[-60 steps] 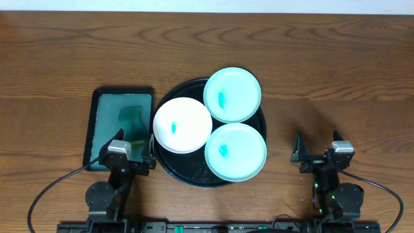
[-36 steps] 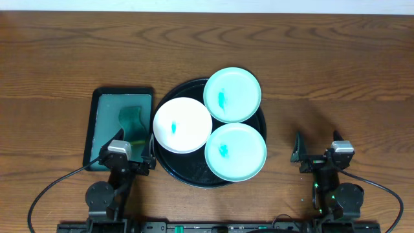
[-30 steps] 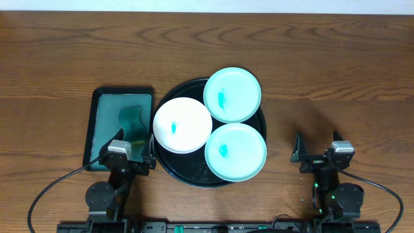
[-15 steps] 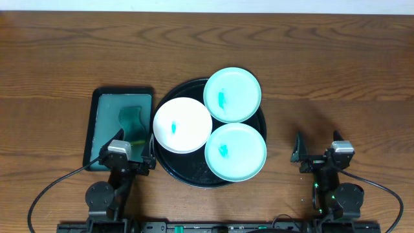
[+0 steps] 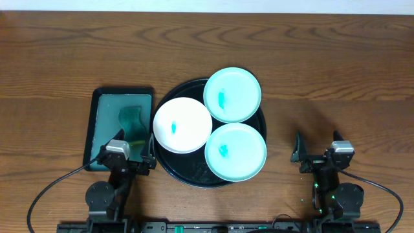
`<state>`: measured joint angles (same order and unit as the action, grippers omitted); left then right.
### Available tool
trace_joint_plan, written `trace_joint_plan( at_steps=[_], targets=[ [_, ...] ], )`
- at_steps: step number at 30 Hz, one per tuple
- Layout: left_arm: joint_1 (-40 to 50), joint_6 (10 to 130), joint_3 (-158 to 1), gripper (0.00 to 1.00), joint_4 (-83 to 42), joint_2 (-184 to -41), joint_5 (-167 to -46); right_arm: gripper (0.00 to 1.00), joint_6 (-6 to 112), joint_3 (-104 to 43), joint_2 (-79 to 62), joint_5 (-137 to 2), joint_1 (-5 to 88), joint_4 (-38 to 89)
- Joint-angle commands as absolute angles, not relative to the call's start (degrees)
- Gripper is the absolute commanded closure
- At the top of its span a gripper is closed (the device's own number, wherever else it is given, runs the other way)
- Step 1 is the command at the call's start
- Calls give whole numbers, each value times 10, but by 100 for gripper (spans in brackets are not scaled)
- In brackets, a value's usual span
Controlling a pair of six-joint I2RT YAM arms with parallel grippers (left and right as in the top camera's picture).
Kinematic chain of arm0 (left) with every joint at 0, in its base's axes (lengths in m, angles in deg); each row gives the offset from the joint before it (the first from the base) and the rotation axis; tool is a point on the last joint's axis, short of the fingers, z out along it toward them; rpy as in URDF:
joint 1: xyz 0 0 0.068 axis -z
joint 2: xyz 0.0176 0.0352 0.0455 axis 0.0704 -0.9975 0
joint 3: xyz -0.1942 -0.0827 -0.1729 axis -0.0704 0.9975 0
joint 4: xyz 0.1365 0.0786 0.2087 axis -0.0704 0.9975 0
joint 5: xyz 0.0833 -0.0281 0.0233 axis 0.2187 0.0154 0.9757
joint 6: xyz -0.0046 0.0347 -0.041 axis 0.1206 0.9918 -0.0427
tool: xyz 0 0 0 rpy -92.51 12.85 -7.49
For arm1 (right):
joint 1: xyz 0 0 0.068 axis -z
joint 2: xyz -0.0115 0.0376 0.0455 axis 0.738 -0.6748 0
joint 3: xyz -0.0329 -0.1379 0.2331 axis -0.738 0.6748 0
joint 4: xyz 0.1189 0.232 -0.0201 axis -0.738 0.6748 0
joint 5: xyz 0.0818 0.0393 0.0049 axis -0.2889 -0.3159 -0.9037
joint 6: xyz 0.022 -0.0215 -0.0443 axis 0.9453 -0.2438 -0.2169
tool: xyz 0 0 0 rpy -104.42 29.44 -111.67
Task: Clean dirty plates on tray and stack at the side
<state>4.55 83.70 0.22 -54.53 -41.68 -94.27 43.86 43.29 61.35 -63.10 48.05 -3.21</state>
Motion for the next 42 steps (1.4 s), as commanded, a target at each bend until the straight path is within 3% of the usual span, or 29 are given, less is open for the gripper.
trace_joint_plan(
  at_steps=[1,8,15,26,31,36,42],
  targets=[
    [48,747,9,19,-521,-436,-951,1,433,434,616,-626,477,-29],
    [48,712,-19,19,-520,-536,-1008,1,433,434,616,-626,477,-29],
    [48,719,-143,19,-502,-697,-1008,1,433,434,616,-626,477,-29],
    [48,771,-404,19,-250,-969,-1009,1,420,434,616,-609,477,-40],
    [48,766,-423,19,-226,-1004,-1009,1,406,434,616,-612,477,-76],
    [48,738,-422,19,-211,-1004,-1008,1,427,430,616,-722,477,-147],
    [48,738,-422,19,-211,-1004,-1008,1,433,372,601,-832,477,-71]
  ],
)
